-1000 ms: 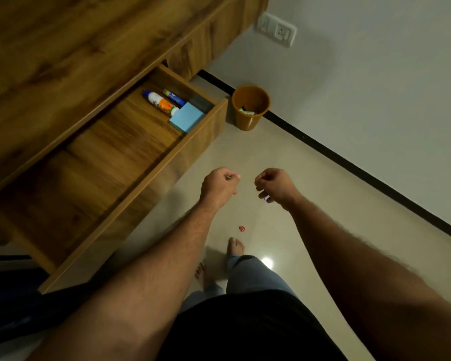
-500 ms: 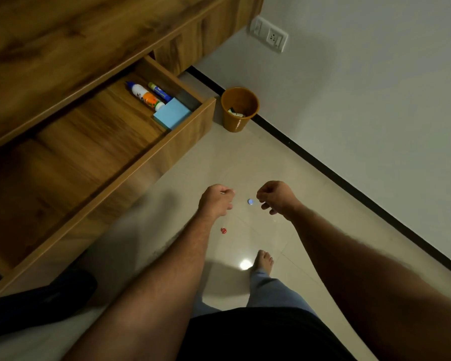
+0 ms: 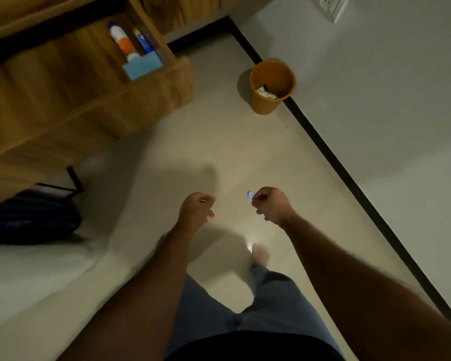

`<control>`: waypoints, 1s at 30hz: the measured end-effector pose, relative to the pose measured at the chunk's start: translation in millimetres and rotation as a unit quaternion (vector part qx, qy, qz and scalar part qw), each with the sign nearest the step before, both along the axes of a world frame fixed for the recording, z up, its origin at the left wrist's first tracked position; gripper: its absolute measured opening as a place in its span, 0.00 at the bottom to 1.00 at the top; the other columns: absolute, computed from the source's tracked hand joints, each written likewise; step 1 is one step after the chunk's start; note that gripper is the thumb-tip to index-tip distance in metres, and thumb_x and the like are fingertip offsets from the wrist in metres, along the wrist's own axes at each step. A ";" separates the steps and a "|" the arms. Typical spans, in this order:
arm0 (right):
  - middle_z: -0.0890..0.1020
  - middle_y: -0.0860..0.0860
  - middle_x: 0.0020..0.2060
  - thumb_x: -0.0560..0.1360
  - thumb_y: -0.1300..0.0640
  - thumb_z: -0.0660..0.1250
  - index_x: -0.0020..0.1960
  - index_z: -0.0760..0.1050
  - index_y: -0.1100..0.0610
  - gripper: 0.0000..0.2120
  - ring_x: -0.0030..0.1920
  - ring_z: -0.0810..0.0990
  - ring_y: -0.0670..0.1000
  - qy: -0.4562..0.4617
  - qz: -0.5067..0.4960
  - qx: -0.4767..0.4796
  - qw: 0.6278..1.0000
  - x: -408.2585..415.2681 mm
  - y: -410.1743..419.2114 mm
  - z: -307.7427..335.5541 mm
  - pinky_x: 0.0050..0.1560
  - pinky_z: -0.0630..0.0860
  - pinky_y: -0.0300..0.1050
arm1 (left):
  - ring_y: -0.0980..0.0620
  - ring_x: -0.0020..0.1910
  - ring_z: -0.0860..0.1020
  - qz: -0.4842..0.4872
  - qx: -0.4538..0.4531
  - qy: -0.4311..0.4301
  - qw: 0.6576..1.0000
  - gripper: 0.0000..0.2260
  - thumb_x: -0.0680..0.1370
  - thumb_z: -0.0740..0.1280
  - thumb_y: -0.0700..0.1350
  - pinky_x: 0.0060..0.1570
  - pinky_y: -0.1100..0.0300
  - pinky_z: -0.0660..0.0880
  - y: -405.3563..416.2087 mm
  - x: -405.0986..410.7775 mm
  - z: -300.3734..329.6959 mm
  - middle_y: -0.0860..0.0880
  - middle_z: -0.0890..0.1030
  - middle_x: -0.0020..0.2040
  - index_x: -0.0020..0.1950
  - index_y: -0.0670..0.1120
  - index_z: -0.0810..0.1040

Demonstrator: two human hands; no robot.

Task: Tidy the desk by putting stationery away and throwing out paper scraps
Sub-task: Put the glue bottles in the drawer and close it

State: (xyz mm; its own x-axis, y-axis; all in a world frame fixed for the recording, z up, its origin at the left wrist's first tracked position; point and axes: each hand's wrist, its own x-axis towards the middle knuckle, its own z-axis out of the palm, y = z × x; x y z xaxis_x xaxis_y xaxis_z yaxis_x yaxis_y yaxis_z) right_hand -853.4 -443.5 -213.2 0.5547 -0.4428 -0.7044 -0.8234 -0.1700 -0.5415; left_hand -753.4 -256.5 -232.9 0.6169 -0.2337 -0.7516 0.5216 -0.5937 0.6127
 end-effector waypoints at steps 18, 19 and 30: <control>0.82 0.46 0.33 0.70 0.59 0.67 0.41 0.79 0.54 0.03 0.35 0.81 0.47 0.043 0.076 -0.027 0.996 -43.2 -61.7 -214.8 0.36 0.74 0.40 | 0.49 0.49 0.82 -0.063 0.088 -0.053 0.993 0.07 0.76 0.69 0.50 0.49 0.53 0.79 -23.8 -55.6 -201.4 0.49 0.83 0.50 0.52 0.49 0.80; 0.82 0.45 0.33 0.71 0.59 0.67 0.41 0.79 0.55 0.03 0.36 0.80 0.47 0.043 0.098 -0.031 0.994 -44.7 -62.9 -231.4 0.37 0.74 0.39 | 0.49 0.48 0.82 -0.061 0.095 -0.053 0.992 0.07 0.76 0.69 0.50 0.48 0.53 0.79 -18.7 -61.7 -218.3 0.50 0.83 0.48 0.51 0.50 0.80; 0.80 0.46 0.38 0.73 0.60 0.68 0.44 0.80 0.57 0.02 0.45 0.80 0.50 0.026 0.257 -0.094 0.962 -22.5 -98.4 -417.0 0.42 0.68 0.37 | 0.55 0.48 0.76 0.014 0.185 -0.070 0.980 0.13 0.75 0.70 0.47 0.49 0.64 0.68 -34.6 -89.1 -407.9 0.48 0.82 0.53 0.58 0.45 0.79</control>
